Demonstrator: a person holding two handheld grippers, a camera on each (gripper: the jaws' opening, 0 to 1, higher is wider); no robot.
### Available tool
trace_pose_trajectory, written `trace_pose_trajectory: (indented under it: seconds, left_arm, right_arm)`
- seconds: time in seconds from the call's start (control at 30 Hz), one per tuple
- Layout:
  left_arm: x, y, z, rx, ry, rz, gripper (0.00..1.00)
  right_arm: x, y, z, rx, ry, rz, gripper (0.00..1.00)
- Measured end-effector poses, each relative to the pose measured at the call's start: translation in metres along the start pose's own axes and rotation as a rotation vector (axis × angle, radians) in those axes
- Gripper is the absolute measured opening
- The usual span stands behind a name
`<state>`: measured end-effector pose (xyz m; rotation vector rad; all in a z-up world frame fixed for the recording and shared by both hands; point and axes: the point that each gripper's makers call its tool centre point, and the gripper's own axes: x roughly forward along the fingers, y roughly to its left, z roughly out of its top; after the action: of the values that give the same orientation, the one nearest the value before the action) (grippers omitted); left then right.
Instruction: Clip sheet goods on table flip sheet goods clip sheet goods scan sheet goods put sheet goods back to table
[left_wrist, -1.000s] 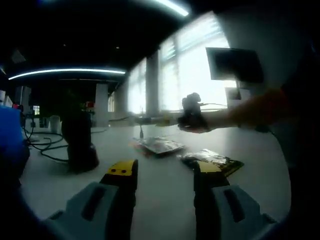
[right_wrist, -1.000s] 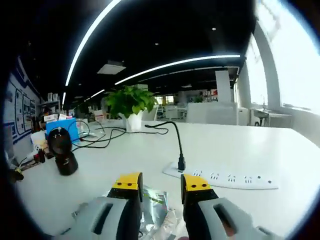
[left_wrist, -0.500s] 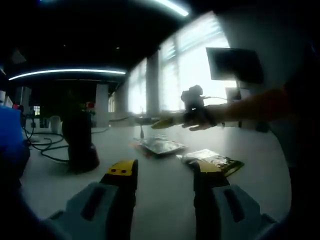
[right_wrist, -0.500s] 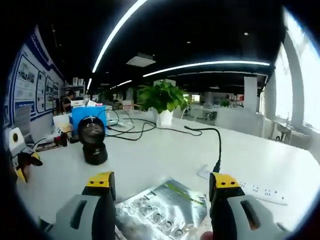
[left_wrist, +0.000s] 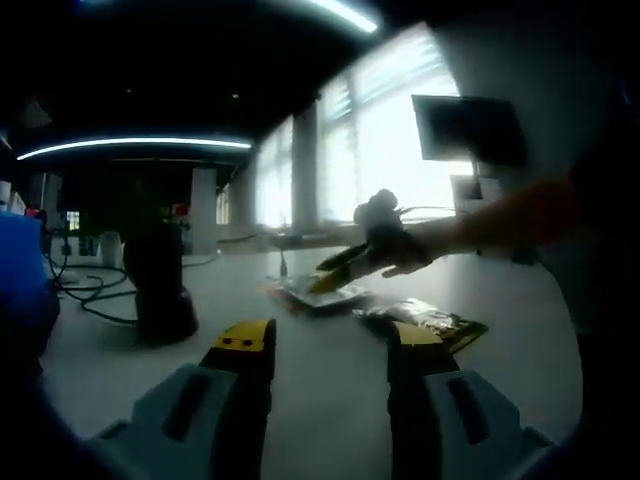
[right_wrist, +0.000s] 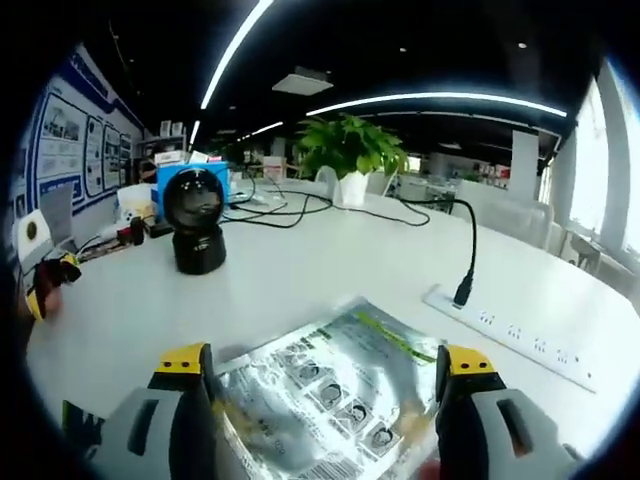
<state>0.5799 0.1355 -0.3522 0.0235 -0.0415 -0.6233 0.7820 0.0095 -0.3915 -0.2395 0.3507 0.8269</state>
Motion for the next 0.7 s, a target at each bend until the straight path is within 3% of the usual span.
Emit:
trace_pose_trajectory:
  seconds: [0.27, 0.3, 0.7]
  left_arm:
    - [0.000, -0.001, 0.000, 0.003, 0.001, -0.003, 0.37]
    - [0.000, -0.001, 0.000, 0.002, 0.001, -0.002, 0.37]
    - [0.000, -0.002, 0.000, 0.004, 0.000, -0.004, 0.37]
  right_arm:
    - [0.000, 0.013, -0.015, 0.024, 0.049, 0.004, 0.87]
    - [0.006, 0.003, -0.015, 0.026, 0.050, 0.007, 0.88]
    - [0.006, 0.008, -0.026, 0.084, 0.071, 0.027, 0.89]
